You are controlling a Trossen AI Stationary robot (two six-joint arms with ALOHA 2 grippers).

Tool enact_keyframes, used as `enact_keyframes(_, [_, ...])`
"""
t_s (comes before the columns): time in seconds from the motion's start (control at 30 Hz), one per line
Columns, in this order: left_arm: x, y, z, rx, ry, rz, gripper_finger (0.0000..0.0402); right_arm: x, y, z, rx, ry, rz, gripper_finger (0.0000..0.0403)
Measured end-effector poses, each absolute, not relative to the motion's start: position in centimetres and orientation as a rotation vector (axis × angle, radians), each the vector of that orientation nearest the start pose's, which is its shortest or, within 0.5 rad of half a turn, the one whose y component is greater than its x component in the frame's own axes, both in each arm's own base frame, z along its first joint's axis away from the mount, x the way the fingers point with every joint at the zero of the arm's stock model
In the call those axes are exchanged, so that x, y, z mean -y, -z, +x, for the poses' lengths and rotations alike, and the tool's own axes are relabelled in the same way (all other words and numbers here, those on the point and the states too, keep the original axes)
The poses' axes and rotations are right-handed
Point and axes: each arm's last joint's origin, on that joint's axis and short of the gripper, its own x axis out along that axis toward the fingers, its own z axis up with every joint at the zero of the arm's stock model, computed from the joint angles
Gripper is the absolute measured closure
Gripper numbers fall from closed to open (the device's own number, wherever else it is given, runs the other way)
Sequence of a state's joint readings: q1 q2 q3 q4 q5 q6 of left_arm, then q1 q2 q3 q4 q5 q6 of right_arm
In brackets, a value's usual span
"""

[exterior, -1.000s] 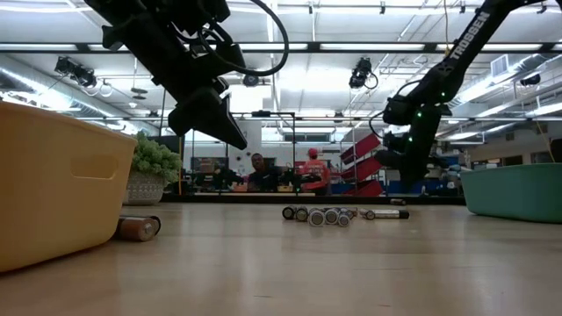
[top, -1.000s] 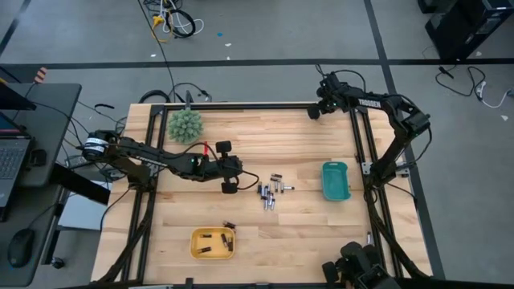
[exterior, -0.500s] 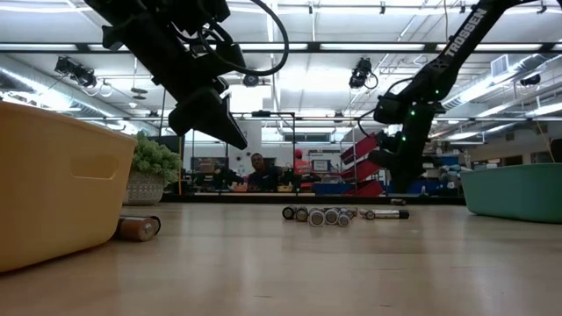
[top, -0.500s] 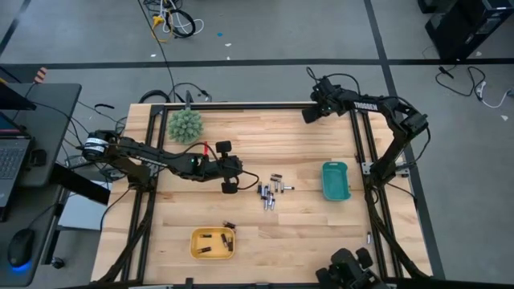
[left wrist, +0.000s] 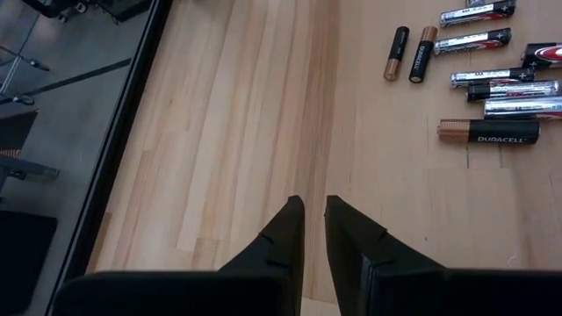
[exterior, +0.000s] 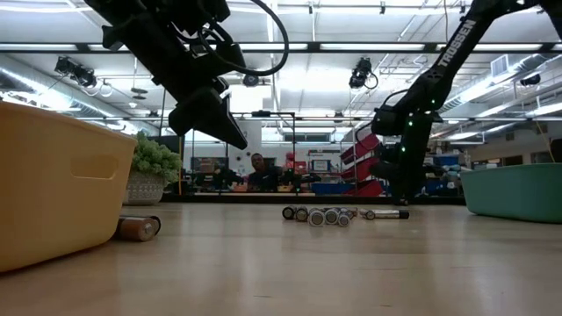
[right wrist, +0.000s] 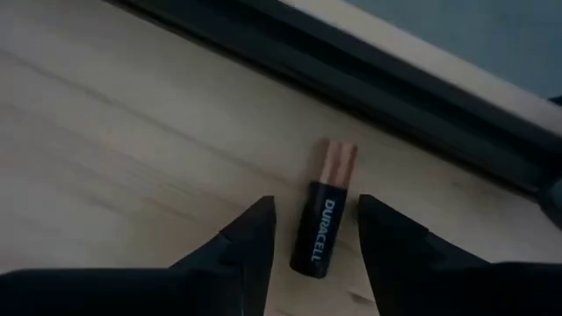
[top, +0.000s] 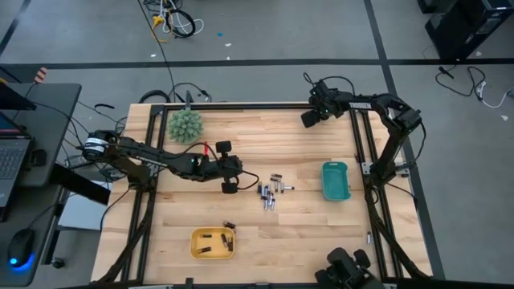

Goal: Sort batteries
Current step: Put the black battery into the yellow bin

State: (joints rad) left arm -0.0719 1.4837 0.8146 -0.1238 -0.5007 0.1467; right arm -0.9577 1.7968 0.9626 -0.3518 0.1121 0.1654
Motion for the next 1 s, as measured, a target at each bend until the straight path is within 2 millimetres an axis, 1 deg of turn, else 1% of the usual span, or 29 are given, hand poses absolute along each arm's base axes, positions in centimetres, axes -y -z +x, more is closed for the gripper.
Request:
enact_keyframes(0.1, [0.7,-19.5,29.2,-0.797,-0.350,0.363,0.0357,26.8,-12.0,18.5,-1.091,1.028,0.652,0.0254])
enact_keyframes(0.27, [0.7,-19.5,29.2,-0.797,-0.349,0.362,0.0357,26.8,-11.9,18.5,-1.099,1.022,0.651,0.0270])
enact_keyframes(0.4, [0.7,-19.5,29.2,-0.797,-0.345,0.360,0.0357,26.8,-12.0,18.5,-1.095,1.015,0.651,0.0301])
enact_keyframes(0.6, [0.7,-19.5,29.2,-0.797,-0.345,0.360,0.0357,26.9,-12.0,18.3,-1.103,0.995,0.640,0.0375])
enact_keyframes(0.7, [0.7,-19.5,29.2,-0.794,-0.346,0.359,0.0357,27.0,-12.1,18.2,-1.106,0.963,0.616,0.0378])
enact_keyframes(0.8, [0.8,-19.9,29.6,-0.737,-0.346,0.347,0.0357,26.7,-13.1,18.3,-1.090,0.944,0.573,0.0378])
enact_keyframes(0.87, [0.9,-20.3,29.9,-0.693,-0.328,0.336,0.0357,26.0,-13.9,18.5,-1.092,0.924,0.551,0.0378])
enact_keyframes(0.9, [1.0,-20.3,30.0,-0.684,-0.315,0.334,0.0357,25.6,-14.6,18.7,-1.080,0.911,0.535,0.0378])
enact_keyframes(1.0, [1.0,-20.6,30.2,-0.652,-0.312,0.330,0.0357,24.7,-17.5,19.7,-0.971,0.856,0.460,0.0378])
